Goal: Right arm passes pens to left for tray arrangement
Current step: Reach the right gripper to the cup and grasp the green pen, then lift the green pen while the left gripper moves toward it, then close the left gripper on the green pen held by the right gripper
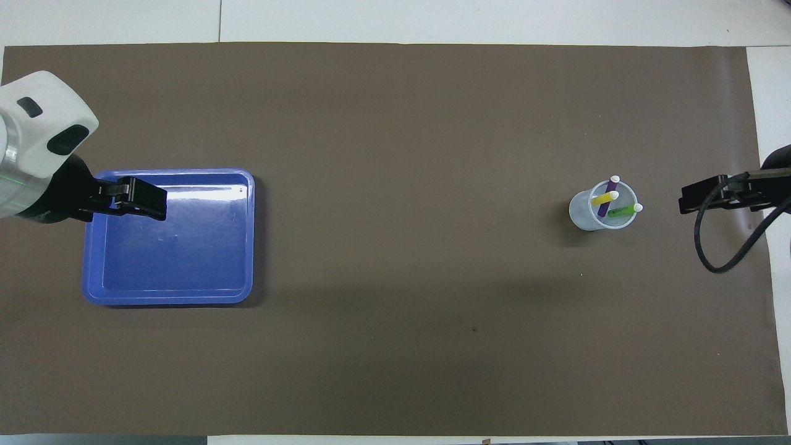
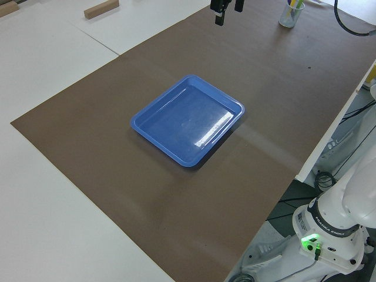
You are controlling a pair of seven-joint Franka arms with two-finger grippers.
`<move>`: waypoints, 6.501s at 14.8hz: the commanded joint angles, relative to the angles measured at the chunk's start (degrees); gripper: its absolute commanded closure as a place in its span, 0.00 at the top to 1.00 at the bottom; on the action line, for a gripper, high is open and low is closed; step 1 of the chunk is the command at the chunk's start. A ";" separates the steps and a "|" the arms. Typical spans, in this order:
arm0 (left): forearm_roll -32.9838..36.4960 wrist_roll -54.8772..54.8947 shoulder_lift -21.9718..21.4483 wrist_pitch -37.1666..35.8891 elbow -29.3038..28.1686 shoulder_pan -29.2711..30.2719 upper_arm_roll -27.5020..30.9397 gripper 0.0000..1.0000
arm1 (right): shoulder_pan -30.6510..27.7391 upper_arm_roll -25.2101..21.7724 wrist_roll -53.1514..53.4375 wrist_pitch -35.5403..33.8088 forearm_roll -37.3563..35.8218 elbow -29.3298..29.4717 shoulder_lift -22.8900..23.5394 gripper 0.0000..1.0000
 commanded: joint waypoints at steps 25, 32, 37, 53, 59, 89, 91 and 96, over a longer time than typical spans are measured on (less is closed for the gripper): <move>-0.49 0.22 -1.61 0.02 -1.78 0.55 0.12 1.00 | -3.55 0.12 -28.69 26.90 11.41 -16.82 4.42 0.85; -0.41 0.21 -1.61 0.03 -1.87 0.20 0.12 1.00 | -3.55 0.12 -28.87 28.39 11.77 -16.82 4.51 0.75; -0.49 0.04 -1.70 0.02 -1.87 -0.06 0.03 1.00 | -3.55 0.12 -28.78 28.40 11.77 -16.82 4.51 0.15; -0.49 -0.14 -1.70 -0.15 -1.87 -0.06 -0.06 1.00 | -4.16 -0.05 -21.84 15.24 16.07 -10.77 -3.57 0.00; -6.27 -6.86 -1.88 -0.15 -2.57 0.03 -0.14 1.00 | -3.46 0.65 -7.98 6.25 16.16 -2.06 -3.14 0.00; -38.20 -98.10 -25.25 47.31 -36.67 -8.77 -9.18 1.00 | 29.23 3.20 72.38 24.71 48.77 0.05 -1.82 0.00; -36.88 -102.08 -25.34 47.39 -36.67 -6.58 -11.21 1.00 | 29.32 3.99 72.65 24.70 48.77 0.05 -1.91 0.00; -36.62 -101.56 -24.64 47.66 -36.85 -3.14 -12.80 1.00 | 29.93 4.17 72.74 24.62 48.68 0.05 -1.91 0.00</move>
